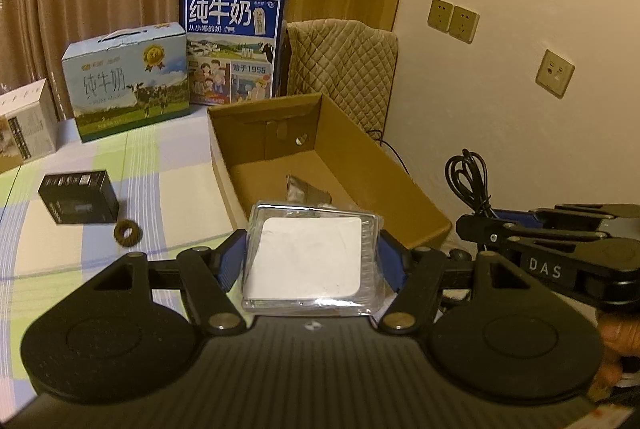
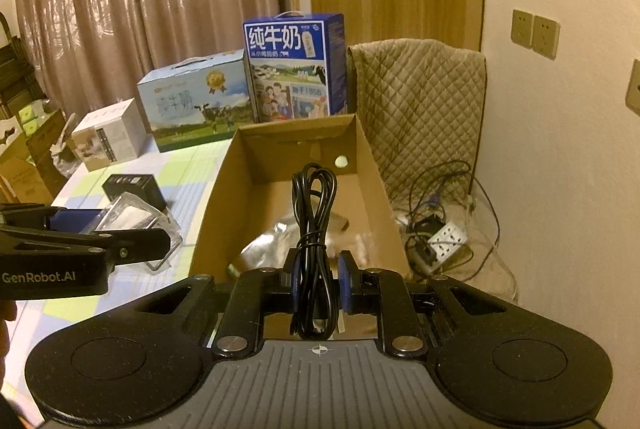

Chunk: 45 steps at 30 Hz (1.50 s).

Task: Organize objects
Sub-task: 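Open left gripper to drop the clear case into the box while right gripper releases the cable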

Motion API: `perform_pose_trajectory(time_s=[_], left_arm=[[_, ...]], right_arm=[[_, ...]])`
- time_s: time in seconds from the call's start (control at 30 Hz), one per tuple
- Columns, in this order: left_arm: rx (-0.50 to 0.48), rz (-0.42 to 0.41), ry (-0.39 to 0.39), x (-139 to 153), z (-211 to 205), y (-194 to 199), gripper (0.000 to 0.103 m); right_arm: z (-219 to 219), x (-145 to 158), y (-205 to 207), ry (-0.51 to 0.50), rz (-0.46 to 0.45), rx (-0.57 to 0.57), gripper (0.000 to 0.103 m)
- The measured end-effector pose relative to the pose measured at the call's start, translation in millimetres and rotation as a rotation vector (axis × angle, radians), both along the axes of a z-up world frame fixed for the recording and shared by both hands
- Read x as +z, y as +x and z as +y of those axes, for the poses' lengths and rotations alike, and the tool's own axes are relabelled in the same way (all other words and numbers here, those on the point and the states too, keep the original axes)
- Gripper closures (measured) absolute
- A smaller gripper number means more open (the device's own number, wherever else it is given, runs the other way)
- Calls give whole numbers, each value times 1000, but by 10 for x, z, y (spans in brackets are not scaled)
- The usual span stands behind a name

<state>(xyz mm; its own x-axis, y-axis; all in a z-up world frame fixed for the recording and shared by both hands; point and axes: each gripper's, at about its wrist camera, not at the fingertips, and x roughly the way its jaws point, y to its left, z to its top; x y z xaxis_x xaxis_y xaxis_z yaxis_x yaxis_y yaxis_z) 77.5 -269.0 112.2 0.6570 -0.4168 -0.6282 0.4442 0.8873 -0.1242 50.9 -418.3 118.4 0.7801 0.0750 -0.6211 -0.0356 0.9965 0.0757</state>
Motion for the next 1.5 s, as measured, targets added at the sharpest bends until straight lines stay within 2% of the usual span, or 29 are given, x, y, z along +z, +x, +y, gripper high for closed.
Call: perform_pose_trajectory(time_s=[0.2, 0.47, 0.5, 0.53, 0.57, 0.6, 0.9, 1.27, 1.4, 1.43, 1.47, 1.5], left_arm=[[-20, -4, 13, -11, -146, 338, 39], [-51, 9, 39, -224, -327, 668, 38], [-54, 15, 43, -259, -358, 709, 36], [-56, 14, 41, -289, -378, 747, 27], [-58, 10, 36, -309, -383, 775, 22], [-59, 6, 36, -322, -380, 795, 21], [-8, 17, 50, -386, -140, 812, 21], [-1, 19, 56, -361, -37, 688, 21], [5, 19, 54, -363, 10, 684, 21], [8, 20, 55, -366, 28, 689, 21], [12, 21, 55, -370, 45, 694, 21], [17, 23, 55, -374, 67, 696, 21]], right_arm=[[-117, -52, 359, -4, 20, -9, 87], [-253, -222, 618, 21, 35, -38, 87], [-267, -248, 634, 23, 39, -41, 87], [-276, -275, 648, 26, 44, -44, 87], [-288, -297, 659, 30, 46, -47, 87], [-293, -315, 661, 34, 47, -50, 87], [-253, -391, 677, 57, 59, -37, 87], [-172, -257, 686, 58, 34, -28, 87], [-182, -242, 775, 88, 12, -24, 86], [-192, -244, 803, 104, 9, -21, 77], [-203, -243, 810, 115, 2, -25, 54], [-218, -233, 806, 125, -14, -37, 43]])
